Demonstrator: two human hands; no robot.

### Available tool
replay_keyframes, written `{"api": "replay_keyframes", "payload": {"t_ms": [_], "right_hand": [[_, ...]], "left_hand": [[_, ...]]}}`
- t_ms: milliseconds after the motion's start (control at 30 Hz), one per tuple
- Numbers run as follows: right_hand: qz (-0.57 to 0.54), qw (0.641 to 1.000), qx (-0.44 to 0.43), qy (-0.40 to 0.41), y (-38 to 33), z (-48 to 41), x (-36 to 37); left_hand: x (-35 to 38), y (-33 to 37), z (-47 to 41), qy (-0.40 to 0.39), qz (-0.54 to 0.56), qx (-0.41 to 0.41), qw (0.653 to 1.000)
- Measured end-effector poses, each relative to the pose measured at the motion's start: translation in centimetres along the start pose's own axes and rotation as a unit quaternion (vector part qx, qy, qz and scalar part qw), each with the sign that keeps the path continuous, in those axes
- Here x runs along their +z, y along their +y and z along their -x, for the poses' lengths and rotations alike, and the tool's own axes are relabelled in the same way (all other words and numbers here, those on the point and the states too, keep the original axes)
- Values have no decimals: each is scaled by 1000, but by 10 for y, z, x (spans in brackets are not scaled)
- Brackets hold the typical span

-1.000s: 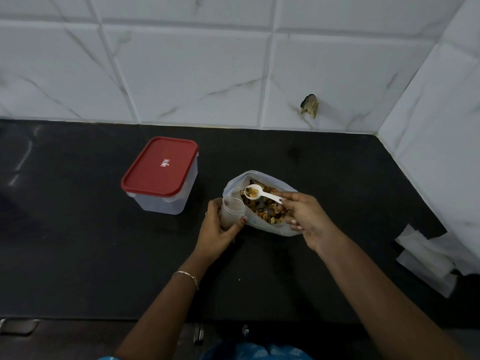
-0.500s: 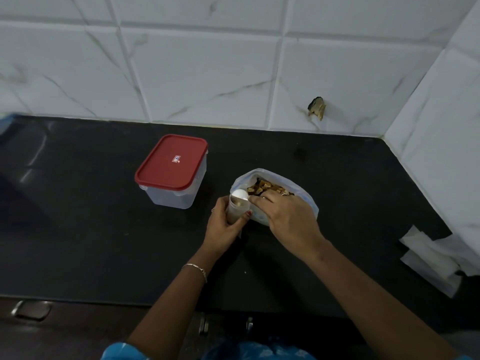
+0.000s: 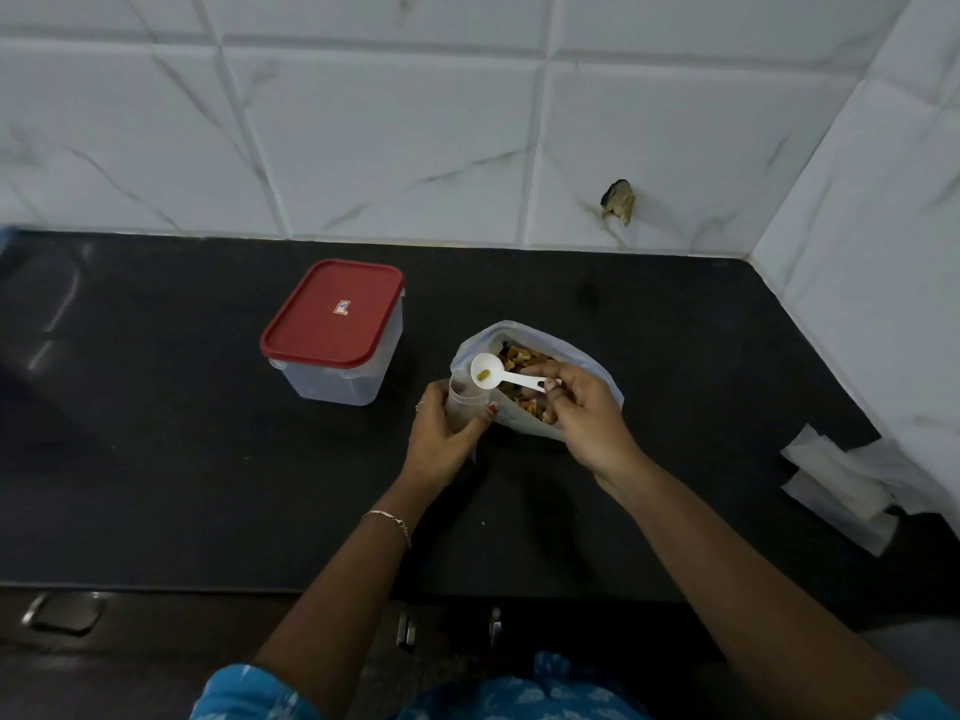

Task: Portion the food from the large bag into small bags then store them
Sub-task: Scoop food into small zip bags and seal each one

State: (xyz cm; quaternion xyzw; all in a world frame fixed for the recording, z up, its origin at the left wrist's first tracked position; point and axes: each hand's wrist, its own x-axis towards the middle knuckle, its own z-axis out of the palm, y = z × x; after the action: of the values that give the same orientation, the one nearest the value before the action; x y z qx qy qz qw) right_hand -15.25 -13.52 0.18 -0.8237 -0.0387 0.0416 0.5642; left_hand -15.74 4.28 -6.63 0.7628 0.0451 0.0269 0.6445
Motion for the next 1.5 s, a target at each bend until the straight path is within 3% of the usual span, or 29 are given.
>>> {"api": "replay_keyframes", "payload": {"t_ms": [133, 233, 267, 367, 400, 467, 600, 700, 767, 867, 933, 967, 1033, 1133, 1200, 1400, 1500], "right_hand": [[-77, 996, 33, -3, 3, 5, -8], [60, 990, -122, 35, 1, 11, -11], [153, 967, -199, 40, 1, 13, -11], [416, 834, -362, 29, 4, 12, -12], [454, 806, -380, 30, 5, 12, -12], [481, 784, -391, 34, 9, 14, -11], [472, 796, -378, 37, 15, 17, -11], [334, 894, -294, 58, 14, 17, -9], [193, 961, -191, 50, 15, 18, -7], [9, 999, -38, 24, 16, 16, -8], [-57, 998, -12, 29, 17, 16, -8], [-40, 997, -41, 47, 18, 18, -8], [107, 976, -164, 92, 20, 22, -11], [405, 847, -339, 56, 25, 22, -16], [473, 795, -375, 51, 25, 23, -16], [439, 794, -380, 179, 32, 25, -13], [452, 804, -365, 127, 35, 24, -12]], "left_hand": [[6, -5, -1, -1, 3, -5, 1000], [13, -5, 0, 8, -12, -1, 1000], [15, -5, 0, 12, -12, -3, 1000], [18, -7, 0, 24, -22, 2, 999], [18, -7, 1, 27, -25, 7, 999], [18, -5, 1, 27, -18, 12, 999], [18, -7, 2, 18, -18, 16, 1000], [17, -9, 1, 20, -18, 13, 1000], [17, -11, 0, 19, -25, 12, 999], [18, -11, -1, 18, -27, 7, 999], [19, -11, 0, 20, -30, 4, 999], [21, -10, 1, 22, -30, 5, 999], [25, -8, 3, 30, -28, 13, 999], [30, -6, 4, 40, -38, 12, 998], [31, -6, 4, 40, -37, 11, 998], [30, -3, 5, 39, -28, 11, 999], [29, -3, 6, 37, -40, 11, 998]]}}
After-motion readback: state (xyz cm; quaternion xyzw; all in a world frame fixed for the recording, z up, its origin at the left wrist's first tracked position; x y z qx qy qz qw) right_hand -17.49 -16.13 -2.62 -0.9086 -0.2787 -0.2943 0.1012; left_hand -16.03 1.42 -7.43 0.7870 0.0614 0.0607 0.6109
